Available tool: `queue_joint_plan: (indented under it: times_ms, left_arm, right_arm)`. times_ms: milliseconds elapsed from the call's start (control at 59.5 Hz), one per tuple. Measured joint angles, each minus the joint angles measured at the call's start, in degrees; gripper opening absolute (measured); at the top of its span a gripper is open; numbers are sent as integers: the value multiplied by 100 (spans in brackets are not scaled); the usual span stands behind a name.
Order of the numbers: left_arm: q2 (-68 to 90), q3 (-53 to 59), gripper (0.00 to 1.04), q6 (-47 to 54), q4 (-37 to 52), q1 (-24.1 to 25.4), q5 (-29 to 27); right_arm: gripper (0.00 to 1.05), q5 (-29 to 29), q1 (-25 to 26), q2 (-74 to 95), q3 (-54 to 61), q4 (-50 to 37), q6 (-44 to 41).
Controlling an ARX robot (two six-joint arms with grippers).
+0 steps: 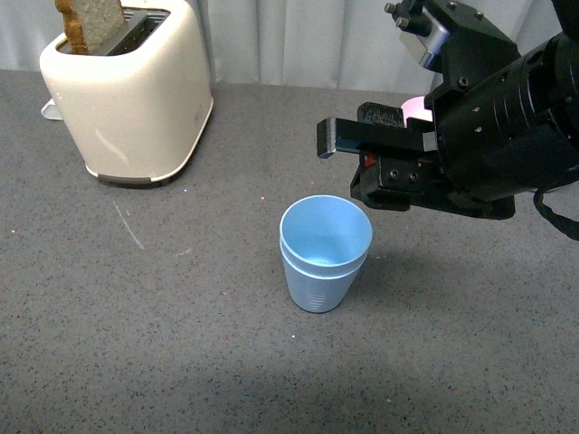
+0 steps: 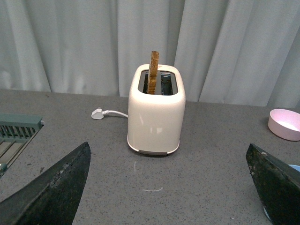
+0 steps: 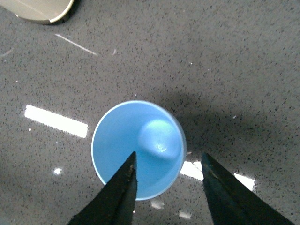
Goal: Stack blue cups with both arms
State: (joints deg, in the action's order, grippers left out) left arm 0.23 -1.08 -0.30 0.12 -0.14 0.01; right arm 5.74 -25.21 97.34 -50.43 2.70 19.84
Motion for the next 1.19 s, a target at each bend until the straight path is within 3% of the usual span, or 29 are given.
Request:
queue_joint_plan:
  times_ms: [134, 252, 420, 538, 588, 672, 941, 1193]
  left_arm:
    - [0, 0, 98, 0, 0, 0, 0]
    - [0, 0, 98, 0, 0, 0, 0]
    - [0, 0, 98, 0, 0, 0, 0]
    - [0, 0, 98, 2, 0, 0, 4]
    - [0, 0, 98, 2, 0, 0, -20]
    - [0, 0, 98, 2, -2, 0, -17]
    - [0, 0, 98, 2, -4, 0, -2]
    - [0, 0, 98, 2, -4, 0, -4]
  right_arm:
    - [73, -367, 103, -407, 356, -761, -61]
    - [94, -420, 173, -616, 426, -922, -13]
    - [95, -516, 173, -586, 496, -997, -20]
    - [77, -2328, 136, -319, 1628, -4299, -1012]
    - [68, -2559, 271, -328, 2223, -5539, -1427]
    - [53, -2498, 562, -643, 2852, -6736, -1720]
    - [0, -1788, 1276, -2197, 4011, -6651, -1961]
    - [1, -1416, 1679, -3331, 4513, -6024, -1980]
